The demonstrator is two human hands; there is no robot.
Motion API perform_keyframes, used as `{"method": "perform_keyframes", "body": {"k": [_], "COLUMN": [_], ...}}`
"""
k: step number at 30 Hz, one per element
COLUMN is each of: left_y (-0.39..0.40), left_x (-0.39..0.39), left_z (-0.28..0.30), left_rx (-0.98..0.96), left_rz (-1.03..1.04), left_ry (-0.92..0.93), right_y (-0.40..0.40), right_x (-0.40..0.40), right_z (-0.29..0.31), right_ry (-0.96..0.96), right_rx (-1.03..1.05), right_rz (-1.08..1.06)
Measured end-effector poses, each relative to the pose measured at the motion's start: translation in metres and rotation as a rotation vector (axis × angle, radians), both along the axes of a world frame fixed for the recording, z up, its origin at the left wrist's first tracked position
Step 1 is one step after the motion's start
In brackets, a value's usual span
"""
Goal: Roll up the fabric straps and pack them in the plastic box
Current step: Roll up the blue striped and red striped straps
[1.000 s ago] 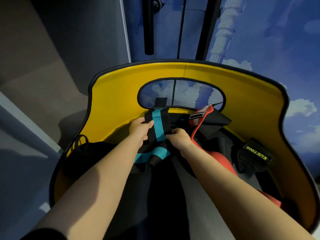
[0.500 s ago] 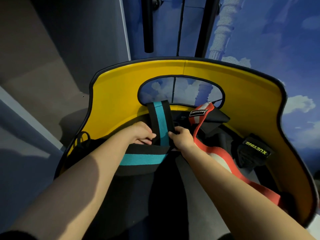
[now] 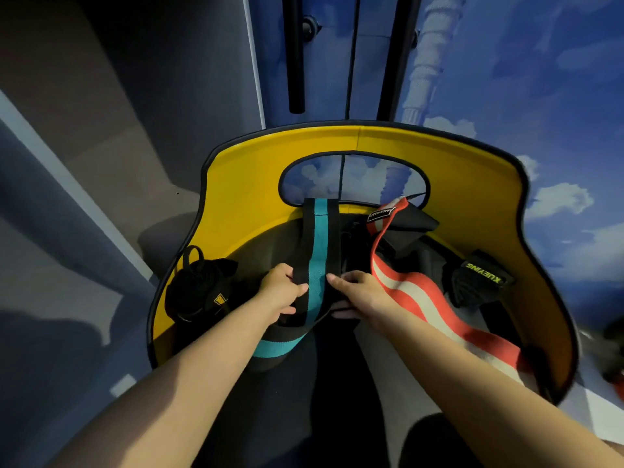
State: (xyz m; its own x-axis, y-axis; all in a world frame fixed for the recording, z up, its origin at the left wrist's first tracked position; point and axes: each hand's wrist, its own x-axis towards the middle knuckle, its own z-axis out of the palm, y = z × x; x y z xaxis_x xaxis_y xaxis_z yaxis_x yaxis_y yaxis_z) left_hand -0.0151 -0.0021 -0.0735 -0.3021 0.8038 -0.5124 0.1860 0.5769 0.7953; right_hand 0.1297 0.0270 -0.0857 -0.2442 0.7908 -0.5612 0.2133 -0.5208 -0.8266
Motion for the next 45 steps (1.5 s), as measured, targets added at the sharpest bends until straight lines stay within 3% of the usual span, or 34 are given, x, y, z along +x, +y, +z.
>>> {"method": "perform_keyframes", "body": {"k": [3, 9, 17, 28, 34, 38, 40, 42, 45], "left_y": [-0.009, -0.037, -0.074, -0.122, -0.145, -0.156, -0.162, -0.166, -0.165], "left_x": [0.013, 0.015, 0.033, 0.032, 0.042, 0.049, 0.050, 0.050, 0.051], "left_z": [0.004, 0.011, -0.003, 0.016, 0.008, 0.011, 0.015, 0.013, 0.006], "left_rx": [0.032, -0.204, -0.129, -0.265, -0.133, -0.120, -0.191, -0.229, -0.154], "left_rz": [-0.004, -0.360, -0.306, -0.237, -0.035, -0.001, -0.101, -0.187, -0.158], "left_ry": [0.023, 0.011, 0.159, -0.071, -0.028, -0.091, -0.114, -0.070, 0.059], "right_y": [-0.010, -0.020, -0.067, -0.103, -0.132, -0.141, -0.143, -0.145, -0.145], "right_x": [0.011, 0.029, 0.044, 0.045, 0.050, 0.053, 0.055, 0.056, 0.058], "right_z": [0.000, 0.007, 0.025, 0.014, 0.016, 0.010, 0.004, -0.001, -0.005], "right_ry": [-0.016, -0.148, -0.177, -0.083, -0.137, -0.220, -0.256, -0.315, -0.356], "right_rx": [0.002, 0.116, -0.088, -0.026, -0.122, -0.030, 0.046, 0.128, 0.170], "right_rz": [0.024, -0.048, 0.192, 0.027, 0.158, 0.123, 0.076, 0.050, 0.003]}}
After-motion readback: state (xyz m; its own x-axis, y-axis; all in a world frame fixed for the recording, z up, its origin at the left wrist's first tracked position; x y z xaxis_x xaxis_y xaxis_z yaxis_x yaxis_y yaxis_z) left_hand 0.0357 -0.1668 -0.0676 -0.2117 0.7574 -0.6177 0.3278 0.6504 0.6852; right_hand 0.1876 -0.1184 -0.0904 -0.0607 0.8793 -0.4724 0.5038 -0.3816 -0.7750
